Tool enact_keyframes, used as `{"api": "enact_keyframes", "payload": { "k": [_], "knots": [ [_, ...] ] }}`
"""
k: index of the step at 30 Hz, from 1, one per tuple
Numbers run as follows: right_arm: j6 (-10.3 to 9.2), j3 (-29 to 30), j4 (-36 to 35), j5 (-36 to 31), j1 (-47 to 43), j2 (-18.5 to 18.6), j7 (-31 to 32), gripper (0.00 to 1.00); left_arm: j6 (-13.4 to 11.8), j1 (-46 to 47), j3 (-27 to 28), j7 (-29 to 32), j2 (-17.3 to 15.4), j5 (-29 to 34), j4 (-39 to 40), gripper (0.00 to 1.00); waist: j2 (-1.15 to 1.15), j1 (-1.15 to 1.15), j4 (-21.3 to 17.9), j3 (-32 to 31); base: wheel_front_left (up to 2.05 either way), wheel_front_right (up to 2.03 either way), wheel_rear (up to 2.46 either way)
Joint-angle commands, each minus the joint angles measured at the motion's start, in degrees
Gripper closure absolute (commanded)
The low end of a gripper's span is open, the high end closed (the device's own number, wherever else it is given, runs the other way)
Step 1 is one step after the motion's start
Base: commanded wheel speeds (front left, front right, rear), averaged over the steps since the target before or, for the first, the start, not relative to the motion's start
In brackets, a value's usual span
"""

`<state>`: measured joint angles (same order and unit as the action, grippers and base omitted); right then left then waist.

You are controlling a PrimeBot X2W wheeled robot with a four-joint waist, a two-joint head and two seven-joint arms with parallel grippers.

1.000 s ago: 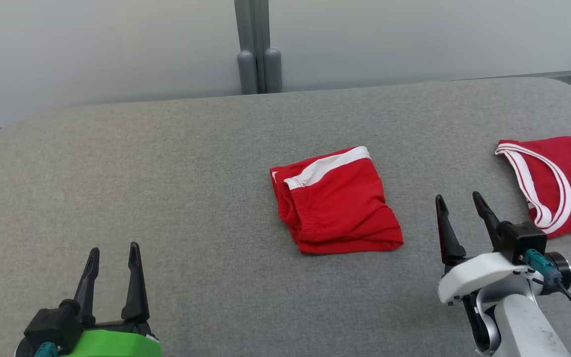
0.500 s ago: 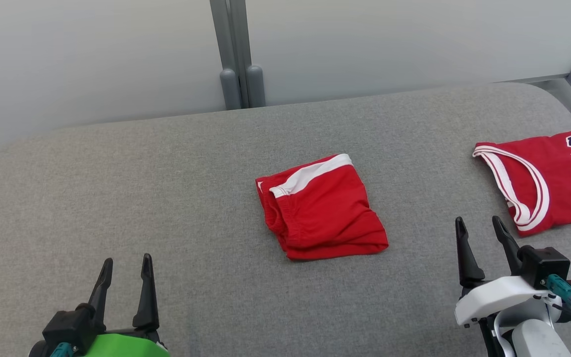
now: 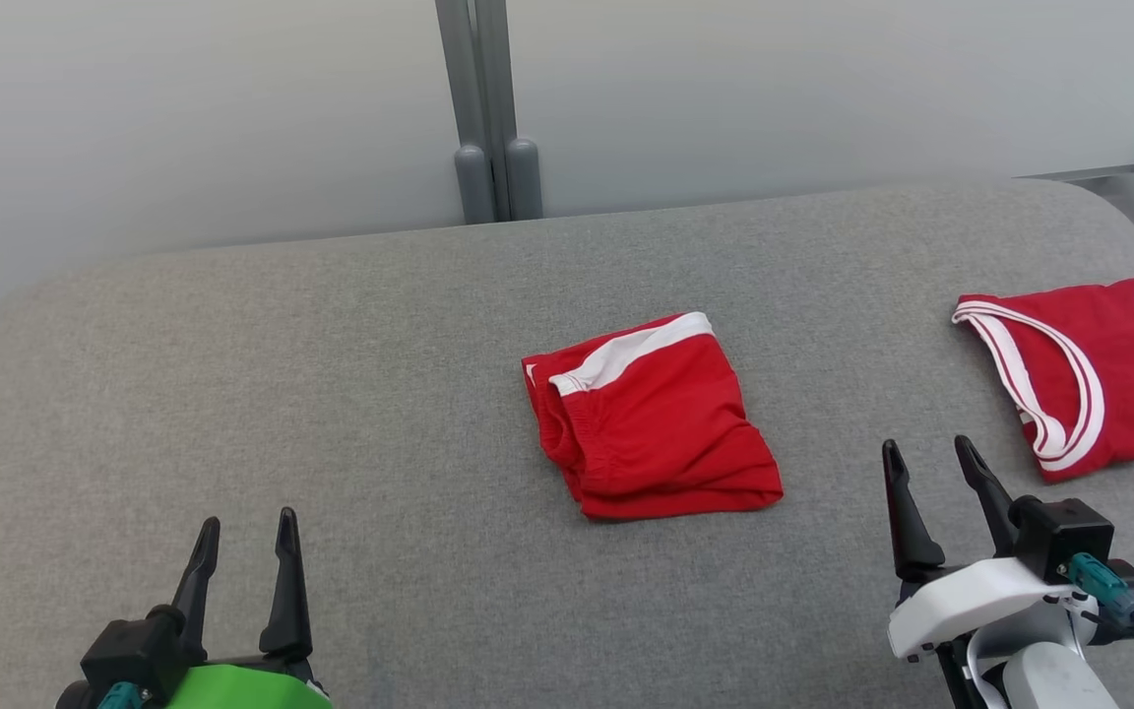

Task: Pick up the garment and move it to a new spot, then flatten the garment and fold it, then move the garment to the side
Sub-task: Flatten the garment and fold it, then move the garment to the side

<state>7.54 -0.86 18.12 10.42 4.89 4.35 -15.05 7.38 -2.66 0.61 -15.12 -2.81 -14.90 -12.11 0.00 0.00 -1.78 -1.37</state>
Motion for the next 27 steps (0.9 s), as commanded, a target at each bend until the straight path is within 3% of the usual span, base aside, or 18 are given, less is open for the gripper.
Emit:
{"api": "enact_keyframes", "payload": {
  "k": [1, 8, 17, 27],
  "knots": [
    [-0.11, 0.4, -0.4, 0.2, -1.0, 0.1, -0.1, 0.0, 0.1, 0.4, -0.1, 0.0, -0.2, 0.1, 0.0, 0.0, 0.0, 0.0, 0.6, 0.0, 0.0, 0.0, 0.0],
    [-0.1, -0.4, 1.3, 1.3, 2.1, 0.7, 1.5, 0.0, 0.1, 0.1, -0.4, 0.0, -0.2, 0.3, 0.4, 0.0, 0.0, 0.0, 2.9, 0.9, 0.0, 0.0, 0.0],
    [-0.06, -0.2, 10.4, 9.2, 15.9, 3.0, 20.0, 0.0, 0.1, 1.6, -2.3, 0.0, -0.2, -1.0, 1.2, 0.0, 0.0, 0.0, 8.3, 4.8, 0.0, 0.0, 0.0],
    [-0.06, 0.7, 22.8, 6.9, 26.0, 2.6, 30.8, 0.0, 0.1, 3.4, -3.8, 0.0, -0.2, -2.0, 1.5, 0.0, 0.0, 0.0, 13.7, 9.2, 0.0, 0.0, 0.0]
  ]
}}
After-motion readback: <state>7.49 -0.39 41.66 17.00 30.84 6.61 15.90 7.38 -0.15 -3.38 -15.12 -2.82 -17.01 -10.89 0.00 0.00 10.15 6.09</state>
